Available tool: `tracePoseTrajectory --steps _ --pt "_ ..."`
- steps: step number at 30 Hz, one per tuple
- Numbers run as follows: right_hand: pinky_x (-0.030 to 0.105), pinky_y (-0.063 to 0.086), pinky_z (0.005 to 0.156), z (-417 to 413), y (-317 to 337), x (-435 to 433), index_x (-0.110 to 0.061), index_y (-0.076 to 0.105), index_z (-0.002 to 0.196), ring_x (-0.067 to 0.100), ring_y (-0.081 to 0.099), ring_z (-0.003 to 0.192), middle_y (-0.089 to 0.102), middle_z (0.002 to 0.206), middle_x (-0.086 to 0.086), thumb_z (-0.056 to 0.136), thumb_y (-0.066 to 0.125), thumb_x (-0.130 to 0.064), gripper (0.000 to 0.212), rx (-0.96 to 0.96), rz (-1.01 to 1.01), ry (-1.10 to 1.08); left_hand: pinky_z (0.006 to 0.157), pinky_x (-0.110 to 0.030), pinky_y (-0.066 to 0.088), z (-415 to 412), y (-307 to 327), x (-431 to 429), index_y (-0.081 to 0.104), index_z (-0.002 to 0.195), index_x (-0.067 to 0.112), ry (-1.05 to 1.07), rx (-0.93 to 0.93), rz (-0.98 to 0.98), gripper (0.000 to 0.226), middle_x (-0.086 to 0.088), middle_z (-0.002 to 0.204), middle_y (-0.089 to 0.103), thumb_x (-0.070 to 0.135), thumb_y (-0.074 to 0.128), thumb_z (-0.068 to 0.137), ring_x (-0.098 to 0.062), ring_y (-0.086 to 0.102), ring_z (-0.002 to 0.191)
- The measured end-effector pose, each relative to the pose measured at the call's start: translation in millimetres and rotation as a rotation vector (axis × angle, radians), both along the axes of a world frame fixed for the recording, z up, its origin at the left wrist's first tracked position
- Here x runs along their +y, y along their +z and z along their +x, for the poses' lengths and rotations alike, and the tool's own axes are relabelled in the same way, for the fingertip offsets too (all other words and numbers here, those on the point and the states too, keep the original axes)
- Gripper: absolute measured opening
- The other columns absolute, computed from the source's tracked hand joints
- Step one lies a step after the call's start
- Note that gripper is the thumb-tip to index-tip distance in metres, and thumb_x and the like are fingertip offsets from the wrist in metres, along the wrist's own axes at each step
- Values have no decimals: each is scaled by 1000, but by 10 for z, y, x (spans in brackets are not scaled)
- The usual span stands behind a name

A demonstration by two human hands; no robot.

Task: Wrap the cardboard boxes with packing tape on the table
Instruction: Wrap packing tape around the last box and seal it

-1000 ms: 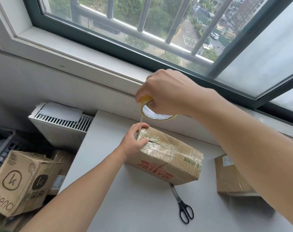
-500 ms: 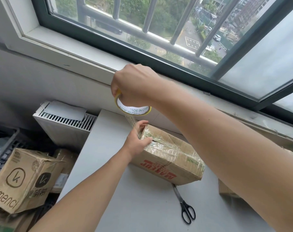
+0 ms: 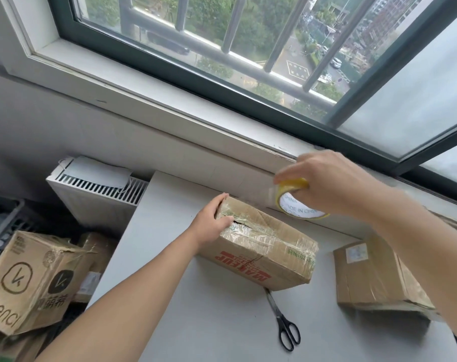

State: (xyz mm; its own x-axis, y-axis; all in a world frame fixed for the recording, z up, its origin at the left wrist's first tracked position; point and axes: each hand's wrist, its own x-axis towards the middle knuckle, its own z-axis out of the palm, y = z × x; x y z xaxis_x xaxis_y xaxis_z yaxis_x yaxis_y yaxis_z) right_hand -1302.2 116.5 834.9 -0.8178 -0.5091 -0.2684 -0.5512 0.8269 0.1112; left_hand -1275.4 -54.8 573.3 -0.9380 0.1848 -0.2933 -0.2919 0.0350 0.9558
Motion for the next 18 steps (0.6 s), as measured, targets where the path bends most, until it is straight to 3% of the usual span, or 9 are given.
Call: tracePoseTrajectory --steps 3,6,8,10,13,16,18 --pt "36 56 74 129 -344 461 -45 71 121 15 62 82 65 97 -8 92 66 -19 40 2 -58 -97 121 -30 31 -34 57 -5 34 155 43 -85 68 -14 71 16 154 35 7 60 98 3 31 144" --pt "38 54 74 249 -676 734 -48 67 125 18 60 80 57 91 -8 92 66 -21 42 -17 -79 -169 109 -10 29 -50 64 -9 47 146 47 -153 146 -51 67 18 152 37 0 54 99 22 34 131" --pt "37 51 74 329 -837 820 -48 65 127 20 58 79 53 89 -8 92 66 -23 43 -26 -100 -185 102 -1 27 -57 49 -20 58 137 40 -169 174 -78 59 12 149 39 -3 53 97 26 34 127" --pt "34 47 73 383 -961 875 -49 64 127 21 57 79 48 88 -10 93 65 -25 42 -35 -127 -202 100 -3 31 -65 34 -37 64 129 32 -172 197 -99 48 9 142 45 -3 56 96 16 44 123" --pt "31 42 72 415 -1102 921 -48 64 128 22 56 80 45 88 -11 93 65 -25 42 -40 -172 -227 96 -9 37 -95 39 -108 63 126 36 -217 212 -144 44 15 136 46 5 61 96 8 50 120" --pt "31 44 73 428 -1160 956 -48 62 131 22 57 81 46 91 -10 94 66 -27 43 -38 -183 -229 88 -11 47 -127 83 -159 57 130 44 -336 181 -165 51 20 136 41 15 69 89 5 52 118" --pt "32 46 75 436 -1163 972 -48 62 132 22 57 82 47 92 -9 94 66 -27 43 -36 -197 -229 95 -7 42 -148 87 -179 50 132 52 -400 196 -213 65 24 137 37 33 79 77 10 46 125"
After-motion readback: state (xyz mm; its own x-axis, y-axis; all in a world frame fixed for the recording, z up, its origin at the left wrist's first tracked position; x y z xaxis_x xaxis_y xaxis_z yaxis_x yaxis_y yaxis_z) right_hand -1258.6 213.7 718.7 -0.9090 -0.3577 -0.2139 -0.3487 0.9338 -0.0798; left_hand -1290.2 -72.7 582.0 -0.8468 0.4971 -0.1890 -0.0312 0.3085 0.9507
